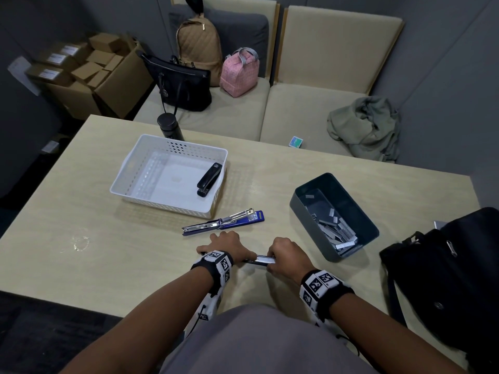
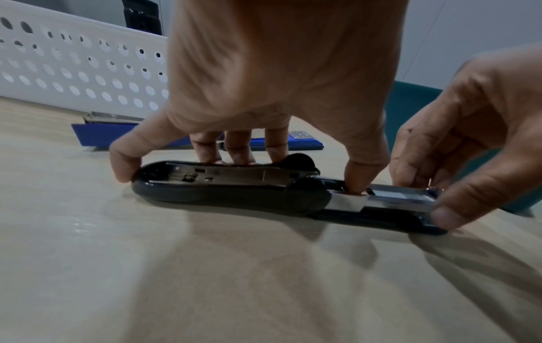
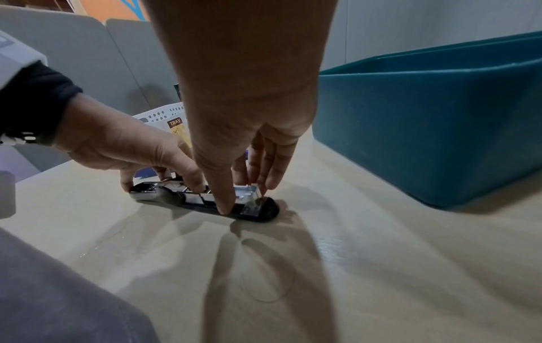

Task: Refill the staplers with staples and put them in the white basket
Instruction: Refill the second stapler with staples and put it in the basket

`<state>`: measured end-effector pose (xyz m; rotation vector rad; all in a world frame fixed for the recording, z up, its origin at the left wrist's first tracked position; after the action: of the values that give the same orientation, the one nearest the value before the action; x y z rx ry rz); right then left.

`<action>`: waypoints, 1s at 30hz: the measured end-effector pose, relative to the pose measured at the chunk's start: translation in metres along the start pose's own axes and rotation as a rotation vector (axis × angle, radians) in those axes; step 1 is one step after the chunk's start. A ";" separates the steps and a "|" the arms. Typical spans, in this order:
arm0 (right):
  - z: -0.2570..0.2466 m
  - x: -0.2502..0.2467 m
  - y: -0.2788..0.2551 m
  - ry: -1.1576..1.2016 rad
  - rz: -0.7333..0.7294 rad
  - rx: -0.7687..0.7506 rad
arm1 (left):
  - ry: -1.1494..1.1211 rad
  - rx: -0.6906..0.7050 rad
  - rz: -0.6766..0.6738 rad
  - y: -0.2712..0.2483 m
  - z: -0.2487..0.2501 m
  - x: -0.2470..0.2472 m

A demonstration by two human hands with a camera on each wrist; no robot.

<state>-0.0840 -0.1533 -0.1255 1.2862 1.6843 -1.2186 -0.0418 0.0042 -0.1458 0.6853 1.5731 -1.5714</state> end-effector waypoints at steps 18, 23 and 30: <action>0.010 0.001 0.000 -0.047 -0.053 0.039 | -0.018 0.103 -0.013 0.005 -0.005 0.002; 0.012 0.000 -0.001 -0.046 -0.052 0.028 | 0.050 0.351 -0.028 0.009 -0.018 -0.003; 0.020 -0.003 0.000 0.002 -0.015 0.031 | 0.344 0.689 0.088 0.006 -0.029 -0.023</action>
<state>-0.0834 -0.1735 -0.1295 1.2959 1.6857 -1.2573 -0.0292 0.0372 -0.1329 1.4388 1.1784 -2.0151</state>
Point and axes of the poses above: each hand's wrist, its own y-axis towards the middle knuckle, its own x-axis out of the palm, z = x × y, the point moved 5 cm from there along y, towards the middle knuckle, and after that the axes turned 12 degrees about z, right-handed, at the moved point
